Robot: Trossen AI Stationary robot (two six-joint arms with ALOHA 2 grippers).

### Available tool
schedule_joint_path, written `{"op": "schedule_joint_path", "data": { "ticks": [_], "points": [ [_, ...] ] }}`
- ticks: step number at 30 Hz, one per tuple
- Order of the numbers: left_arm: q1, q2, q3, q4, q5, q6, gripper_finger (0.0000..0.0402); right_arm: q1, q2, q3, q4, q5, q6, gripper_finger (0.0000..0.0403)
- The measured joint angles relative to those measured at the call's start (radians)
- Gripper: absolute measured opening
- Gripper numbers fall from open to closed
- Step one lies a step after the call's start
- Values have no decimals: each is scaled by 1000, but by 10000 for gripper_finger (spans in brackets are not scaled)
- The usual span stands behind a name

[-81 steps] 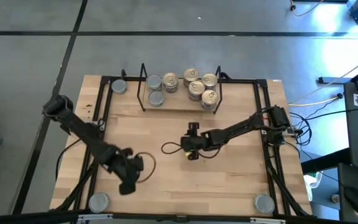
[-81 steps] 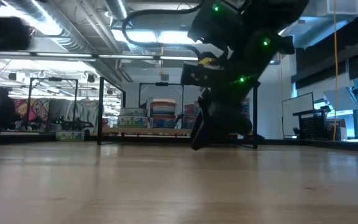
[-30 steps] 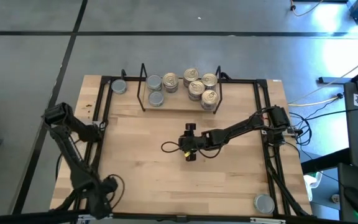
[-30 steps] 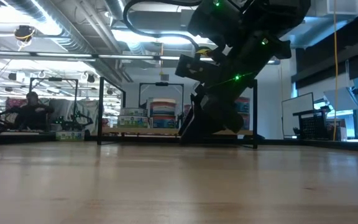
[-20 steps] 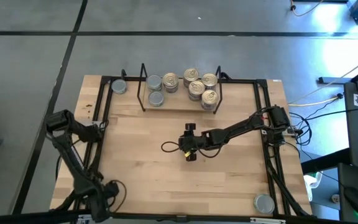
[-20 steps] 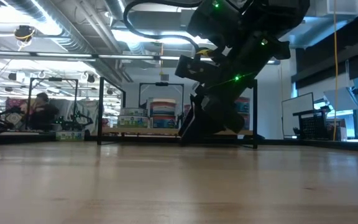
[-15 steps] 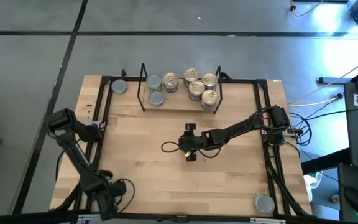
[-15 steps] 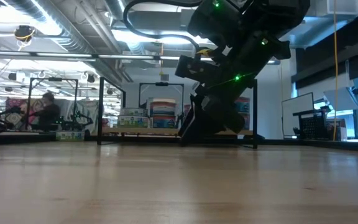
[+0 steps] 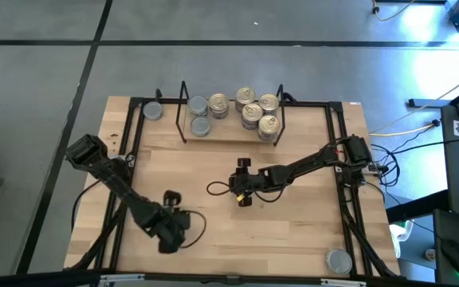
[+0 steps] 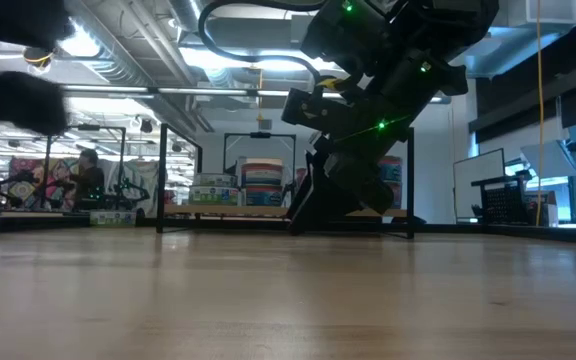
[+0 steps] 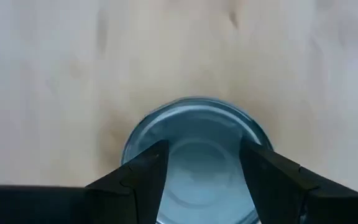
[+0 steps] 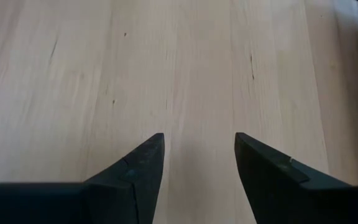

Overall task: Stack canned seafood by type on shelf
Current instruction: Stack the green tuna can on top of the other green tuna can on the shelf

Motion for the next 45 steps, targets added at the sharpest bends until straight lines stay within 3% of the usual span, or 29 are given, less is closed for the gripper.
{"op": "schedule_joint_path", "data": {
  "ticks": [5, 14, 18, 25, 29, 34, 37, 45],
  "points": [
    [109, 1, -1, 50, -80, 234, 200, 0, 0, 0, 0, 0, 0, 193],
    [318, 6, -4, 220, -96, 512, 200, 0, 0, 1, 17, -10, -3, 194],
    [353, -26, 19, 193, -68, 505, 200, 0, -35, 2, -65, -28, -4, 217],
    [297, -166, -29, 174, -56, 422, 200, 0, -107, 3, -82, -137, -1, 306],
    [273, -222, -156, 329, -51, 402, 200, 1, -92, 2, 39, -224, -31, 340],
    [302, -235, -314, 594, -52, 424, 200, 1, -33, 2, 200, -296, -57, 351],
    [323, -230, -384, 740, -45, 448, 200, 1, -8, 2, 244, -305, -57, 351],
    [358, -230, -490, 935, -52, 523, 200, 1, 27, 2, 299, -312, -54, 351]
  ]
}}
